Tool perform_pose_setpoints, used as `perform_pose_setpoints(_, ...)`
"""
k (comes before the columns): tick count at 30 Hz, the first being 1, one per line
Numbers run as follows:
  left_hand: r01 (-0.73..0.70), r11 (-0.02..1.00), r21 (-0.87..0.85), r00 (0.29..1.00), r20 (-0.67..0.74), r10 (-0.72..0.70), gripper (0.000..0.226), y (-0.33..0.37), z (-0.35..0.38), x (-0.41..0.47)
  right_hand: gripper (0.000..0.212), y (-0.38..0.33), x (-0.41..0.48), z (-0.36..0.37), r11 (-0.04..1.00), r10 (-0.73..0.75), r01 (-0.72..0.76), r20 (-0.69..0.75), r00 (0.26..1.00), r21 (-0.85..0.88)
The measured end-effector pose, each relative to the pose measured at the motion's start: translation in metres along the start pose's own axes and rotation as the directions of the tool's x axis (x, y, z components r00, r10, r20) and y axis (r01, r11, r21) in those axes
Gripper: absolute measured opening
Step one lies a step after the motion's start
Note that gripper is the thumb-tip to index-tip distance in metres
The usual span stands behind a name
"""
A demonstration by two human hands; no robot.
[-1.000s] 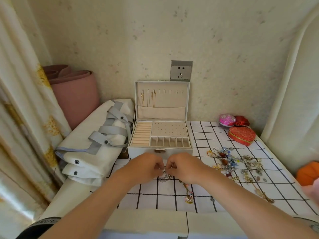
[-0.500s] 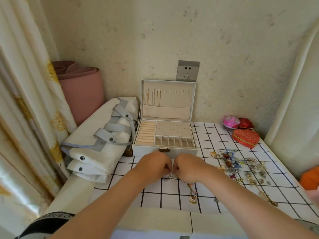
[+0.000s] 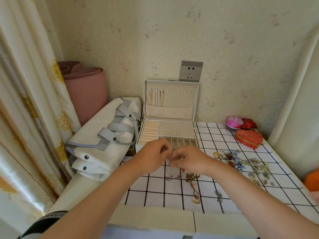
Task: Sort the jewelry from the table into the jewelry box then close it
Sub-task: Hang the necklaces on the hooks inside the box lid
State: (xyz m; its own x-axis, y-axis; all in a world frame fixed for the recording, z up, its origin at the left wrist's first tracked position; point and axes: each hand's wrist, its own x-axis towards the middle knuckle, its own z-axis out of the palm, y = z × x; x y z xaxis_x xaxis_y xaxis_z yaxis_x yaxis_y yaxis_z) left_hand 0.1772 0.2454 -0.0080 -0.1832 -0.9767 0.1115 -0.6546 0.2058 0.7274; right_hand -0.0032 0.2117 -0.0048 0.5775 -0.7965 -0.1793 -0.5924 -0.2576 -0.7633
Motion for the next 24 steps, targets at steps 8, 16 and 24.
perform_pose_setpoints(8,0.051,0.968,-0.247,0.997,-0.035,-0.062,0.014,0.006,-0.018,0.002,0.015,-0.012,-0.004,-0.01,0.973,0.001,0.015,-0.067,0.998,0.232)
perform_pose_setpoints(16,0.136,0.969,-0.204,0.972,0.219,-0.09,0.022,0.006,-0.048,-0.008,0.022,-0.017,-0.001,-0.02,0.781,-0.014,0.043,-0.05,0.999,0.623)
perform_pose_setpoints(24,0.216,0.588,-0.779,0.975,0.137,-0.176,0.029,0.014,-0.055,-0.003,0.031,-0.018,-0.002,-0.027,0.808,0.089,-0.012,-0.102,0.991,0.589)
